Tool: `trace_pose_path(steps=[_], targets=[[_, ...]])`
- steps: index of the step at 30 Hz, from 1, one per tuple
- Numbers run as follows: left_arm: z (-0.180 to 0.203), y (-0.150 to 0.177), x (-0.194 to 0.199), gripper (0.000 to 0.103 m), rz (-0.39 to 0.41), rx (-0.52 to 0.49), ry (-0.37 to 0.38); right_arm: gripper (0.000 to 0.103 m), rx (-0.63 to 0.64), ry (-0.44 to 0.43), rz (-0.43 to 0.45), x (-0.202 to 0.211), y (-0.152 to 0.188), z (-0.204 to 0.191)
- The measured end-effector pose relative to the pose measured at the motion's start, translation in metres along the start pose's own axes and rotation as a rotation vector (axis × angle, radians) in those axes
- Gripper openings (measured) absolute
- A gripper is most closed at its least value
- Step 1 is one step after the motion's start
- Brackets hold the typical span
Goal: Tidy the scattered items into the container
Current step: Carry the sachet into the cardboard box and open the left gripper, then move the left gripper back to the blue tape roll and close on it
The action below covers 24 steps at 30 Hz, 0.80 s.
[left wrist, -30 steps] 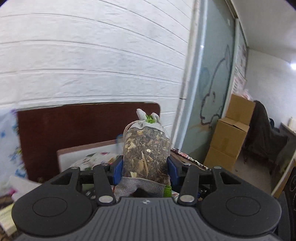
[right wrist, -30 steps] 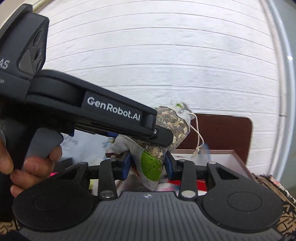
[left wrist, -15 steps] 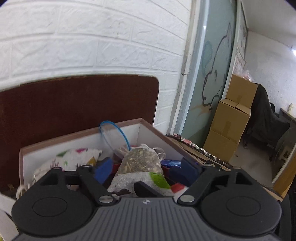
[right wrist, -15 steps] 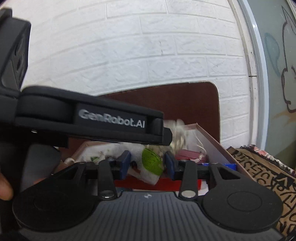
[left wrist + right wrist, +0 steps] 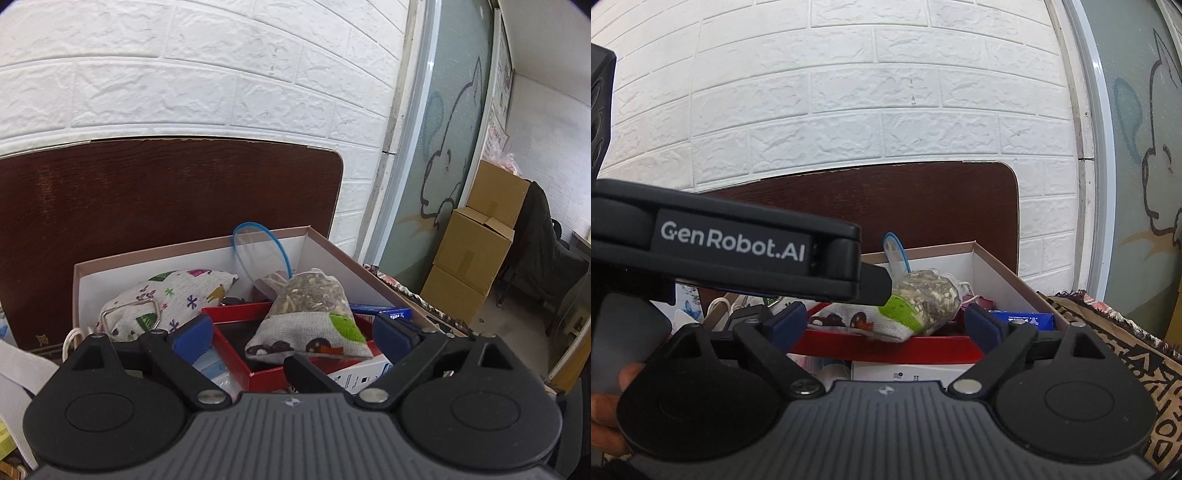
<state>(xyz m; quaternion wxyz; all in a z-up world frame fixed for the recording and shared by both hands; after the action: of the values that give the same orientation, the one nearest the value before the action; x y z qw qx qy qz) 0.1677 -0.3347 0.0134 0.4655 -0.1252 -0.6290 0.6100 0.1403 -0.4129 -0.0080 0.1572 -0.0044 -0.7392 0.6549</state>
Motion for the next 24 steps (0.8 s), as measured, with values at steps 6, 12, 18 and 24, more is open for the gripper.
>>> trace_pose_path(steps=[6,12,18,24], targets=[[-0.007,0.006,0.019,0.096,-0.011,0.03,-0.063,0.093,0.031,0.006,-0.001,0.012,-0.005,-0.01],[-0.01,0.012,0.05,0.096,-0.014,0.028,-0.146,0.095,0.059,-0.009,0.009,0.033,-0.012,-0.025],[-0.008,0.023,0.079,0.096,-0.006,0.02,-0.174,0.098,0.093,-0.043,0.011,0.052,-0.013,-0.047],[-0.019,0.043,0.114,0.096,0.014,0.092,-0.191,0.098,0.137,-0.104,0.002,0.072,-0.007,-0.079]])
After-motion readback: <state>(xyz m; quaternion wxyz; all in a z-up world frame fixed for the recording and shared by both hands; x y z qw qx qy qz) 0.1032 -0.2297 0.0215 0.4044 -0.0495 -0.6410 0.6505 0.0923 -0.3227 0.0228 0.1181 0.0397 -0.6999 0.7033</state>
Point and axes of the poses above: each gripper's, at about its wrist camera, not at the fingertips, and x roughly against the way its jaws point, z to its right, y to its underside, the point moved 10 cm from there along -x, roughly the way its jaws point, and after that the axes turned 1 degree about y, right-handed, at the moved point
